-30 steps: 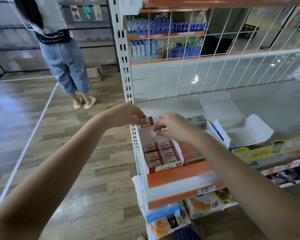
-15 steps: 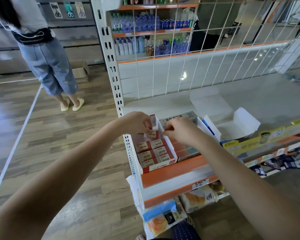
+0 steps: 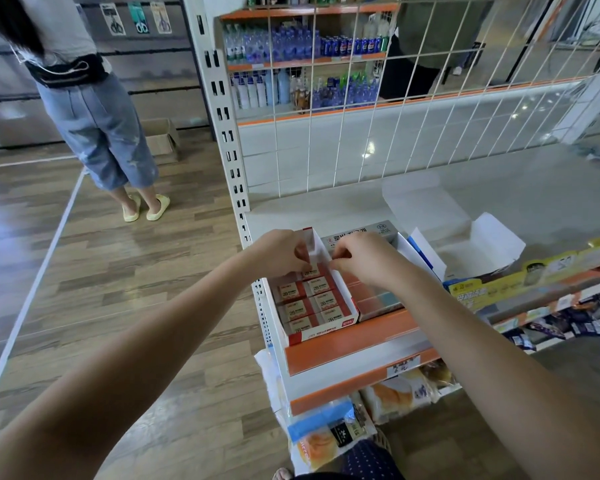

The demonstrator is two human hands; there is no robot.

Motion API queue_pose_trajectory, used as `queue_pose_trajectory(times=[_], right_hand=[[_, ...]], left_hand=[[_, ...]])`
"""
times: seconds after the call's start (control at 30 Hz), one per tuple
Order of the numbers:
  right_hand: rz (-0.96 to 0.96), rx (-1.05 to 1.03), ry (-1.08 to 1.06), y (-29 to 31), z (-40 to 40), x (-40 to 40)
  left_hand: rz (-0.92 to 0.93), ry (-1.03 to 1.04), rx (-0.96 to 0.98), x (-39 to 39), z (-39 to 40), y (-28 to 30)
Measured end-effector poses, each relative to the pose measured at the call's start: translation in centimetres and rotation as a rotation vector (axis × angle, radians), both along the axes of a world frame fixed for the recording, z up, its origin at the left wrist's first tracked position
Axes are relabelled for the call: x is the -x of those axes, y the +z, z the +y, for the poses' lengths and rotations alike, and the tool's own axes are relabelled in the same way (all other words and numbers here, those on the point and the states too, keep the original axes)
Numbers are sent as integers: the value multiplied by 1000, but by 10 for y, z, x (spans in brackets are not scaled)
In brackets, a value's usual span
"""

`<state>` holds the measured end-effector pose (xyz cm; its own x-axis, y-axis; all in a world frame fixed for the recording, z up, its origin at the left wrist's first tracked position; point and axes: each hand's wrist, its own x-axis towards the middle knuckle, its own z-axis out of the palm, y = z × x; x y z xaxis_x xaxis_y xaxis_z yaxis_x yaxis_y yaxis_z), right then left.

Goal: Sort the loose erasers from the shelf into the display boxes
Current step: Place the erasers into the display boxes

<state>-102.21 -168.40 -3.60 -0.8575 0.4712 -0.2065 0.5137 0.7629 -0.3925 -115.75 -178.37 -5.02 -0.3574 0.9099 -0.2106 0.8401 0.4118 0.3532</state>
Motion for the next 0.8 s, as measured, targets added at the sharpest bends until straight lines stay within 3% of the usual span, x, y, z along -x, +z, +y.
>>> queue_pose_trajectory(times=[0.43, 0.6, 0.8], right_hand=[[-13, -3, 43, 1, 5, 3], [-42, -13, 71, 9, 12, -1], [12, -253, 113, 32, 66, -15]], left_hand=[[-17, 57, 87, 2, 13, -4], [194, 2, 114, 1, 26, 10], [452, 16, -29, -27, 66, 48]])
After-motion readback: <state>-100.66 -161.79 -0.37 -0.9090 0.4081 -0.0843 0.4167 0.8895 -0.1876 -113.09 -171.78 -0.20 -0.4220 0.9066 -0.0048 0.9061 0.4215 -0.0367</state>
